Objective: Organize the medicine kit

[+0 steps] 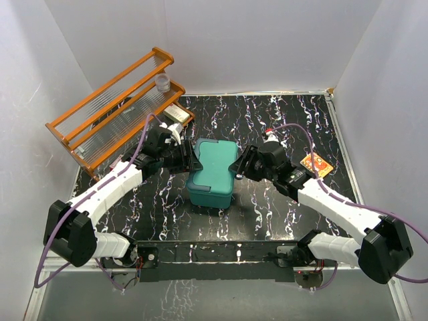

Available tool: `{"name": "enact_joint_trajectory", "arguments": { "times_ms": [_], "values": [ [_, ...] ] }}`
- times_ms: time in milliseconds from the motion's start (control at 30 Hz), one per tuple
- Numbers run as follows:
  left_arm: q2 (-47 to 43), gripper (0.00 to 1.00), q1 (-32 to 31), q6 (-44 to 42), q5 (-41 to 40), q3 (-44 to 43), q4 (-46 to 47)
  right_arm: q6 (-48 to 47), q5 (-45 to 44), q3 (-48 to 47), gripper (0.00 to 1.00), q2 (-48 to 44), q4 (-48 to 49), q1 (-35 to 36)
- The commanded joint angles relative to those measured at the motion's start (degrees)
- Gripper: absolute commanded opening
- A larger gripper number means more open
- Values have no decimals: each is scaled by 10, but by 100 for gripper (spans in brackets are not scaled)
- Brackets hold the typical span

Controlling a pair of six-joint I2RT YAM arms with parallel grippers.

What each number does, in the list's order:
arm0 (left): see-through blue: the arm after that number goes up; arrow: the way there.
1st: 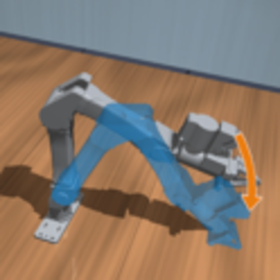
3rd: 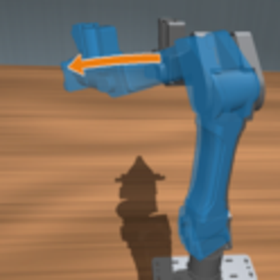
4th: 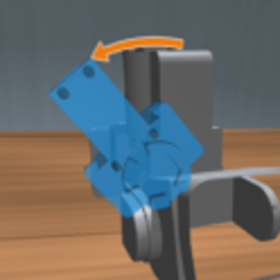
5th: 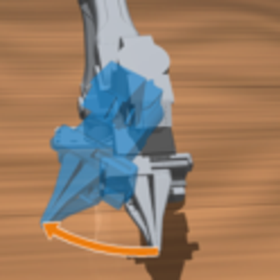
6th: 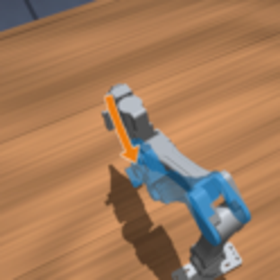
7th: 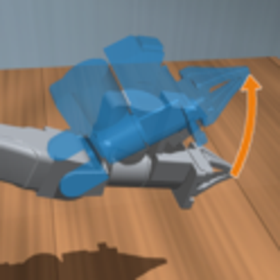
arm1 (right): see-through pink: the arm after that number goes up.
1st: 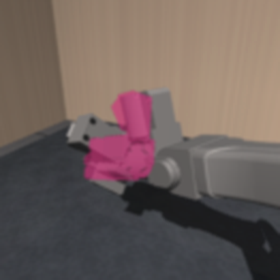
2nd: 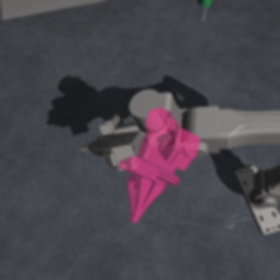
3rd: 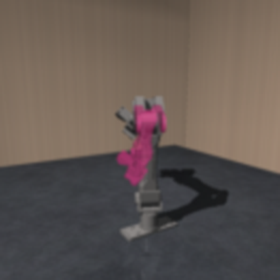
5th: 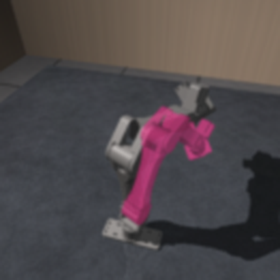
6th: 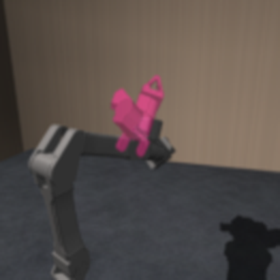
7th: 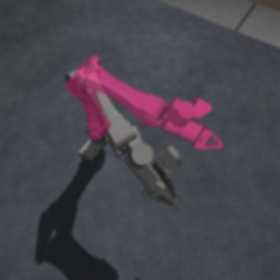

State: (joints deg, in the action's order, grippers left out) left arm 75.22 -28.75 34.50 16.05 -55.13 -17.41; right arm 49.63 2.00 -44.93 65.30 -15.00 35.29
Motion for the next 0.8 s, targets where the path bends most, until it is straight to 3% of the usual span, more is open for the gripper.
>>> {"name": "enact_joint_trajectory", "arguments": {
  "times_ms": [0,100,300,767],
  "values": [
    [-7,60,-1,-24,-26,20,-32,38,-68,25,57,-50,-3,5],
    [-11,61,-2,-28,-28,22,-35,62,-92,45,75,-82,4,4],
    [-10,63,-2,-32,-35,19,-42,110,-95,93,97,-97,54,5],
    [-7,66,-1,-23,-24,17,-36,218,-40,200,98,-55,357,5]
  ]
}}
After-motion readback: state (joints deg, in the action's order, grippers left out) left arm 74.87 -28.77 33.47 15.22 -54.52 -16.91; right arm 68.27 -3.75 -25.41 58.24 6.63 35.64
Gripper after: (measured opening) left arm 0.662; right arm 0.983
